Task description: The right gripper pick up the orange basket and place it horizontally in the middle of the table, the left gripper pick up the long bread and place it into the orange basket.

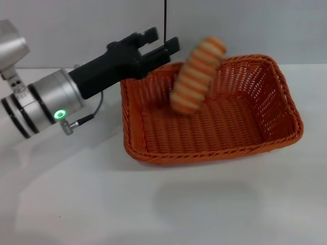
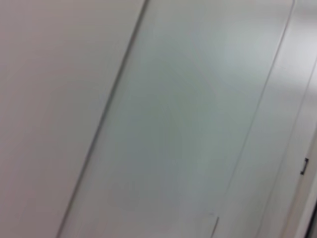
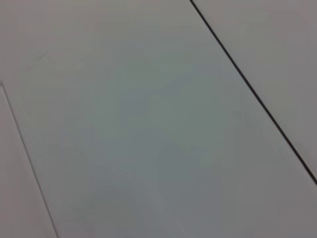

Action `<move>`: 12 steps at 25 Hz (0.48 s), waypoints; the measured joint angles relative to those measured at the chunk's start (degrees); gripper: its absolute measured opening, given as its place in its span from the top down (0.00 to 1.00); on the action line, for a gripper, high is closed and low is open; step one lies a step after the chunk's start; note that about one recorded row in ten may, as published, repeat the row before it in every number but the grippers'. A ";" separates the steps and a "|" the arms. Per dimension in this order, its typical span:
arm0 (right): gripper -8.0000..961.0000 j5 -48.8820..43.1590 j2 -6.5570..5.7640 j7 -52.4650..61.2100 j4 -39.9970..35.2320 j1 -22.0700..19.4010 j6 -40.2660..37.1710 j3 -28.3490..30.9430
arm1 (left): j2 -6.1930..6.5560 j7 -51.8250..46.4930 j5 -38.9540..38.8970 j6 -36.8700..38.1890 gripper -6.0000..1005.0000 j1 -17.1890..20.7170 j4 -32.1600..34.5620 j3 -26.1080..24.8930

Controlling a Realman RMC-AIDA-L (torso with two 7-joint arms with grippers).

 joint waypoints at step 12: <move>0.34 1.74 1.75 -3.48 -0.24 0.31 -5.65 0.27 | 0.77 5.90 0.79 10.05 0.18 10.64 -0.01 -17.19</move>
